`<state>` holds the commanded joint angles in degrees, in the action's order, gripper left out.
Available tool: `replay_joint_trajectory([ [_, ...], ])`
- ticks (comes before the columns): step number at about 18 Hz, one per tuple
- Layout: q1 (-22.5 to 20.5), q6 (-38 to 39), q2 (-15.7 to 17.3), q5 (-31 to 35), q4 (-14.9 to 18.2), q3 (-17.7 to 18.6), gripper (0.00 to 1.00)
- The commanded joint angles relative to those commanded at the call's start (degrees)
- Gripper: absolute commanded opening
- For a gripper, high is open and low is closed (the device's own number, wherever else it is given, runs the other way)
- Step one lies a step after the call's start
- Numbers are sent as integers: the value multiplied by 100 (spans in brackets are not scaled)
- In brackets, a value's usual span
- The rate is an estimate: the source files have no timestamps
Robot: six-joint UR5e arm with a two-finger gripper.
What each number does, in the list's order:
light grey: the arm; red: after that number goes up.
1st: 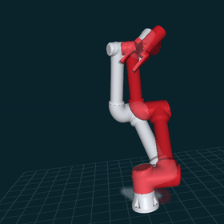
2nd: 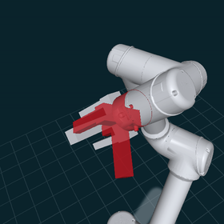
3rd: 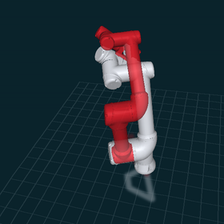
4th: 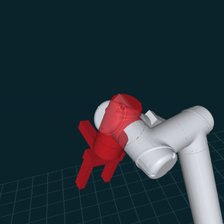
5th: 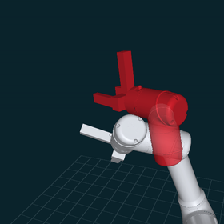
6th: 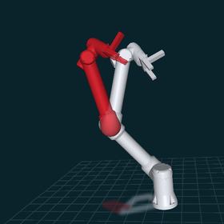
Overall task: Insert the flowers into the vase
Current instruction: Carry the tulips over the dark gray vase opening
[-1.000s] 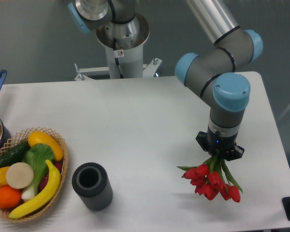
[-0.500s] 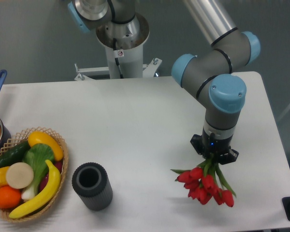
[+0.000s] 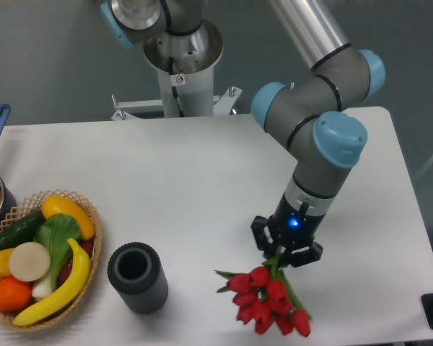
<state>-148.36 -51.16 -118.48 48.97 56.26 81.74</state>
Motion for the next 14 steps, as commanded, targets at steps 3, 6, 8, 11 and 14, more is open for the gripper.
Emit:
replay_joint_trajectory([
  [3,105,359,9,-229,-588,9,6],
  [6,114,738,26,-730,-1326,9,9],
  [8,97,739,114,-1046,-1538,0,10],
  [11,79,730,298,-1564,-1697,0,10],
  [14,114,660,527,-2013,-1768,-18,12],
])
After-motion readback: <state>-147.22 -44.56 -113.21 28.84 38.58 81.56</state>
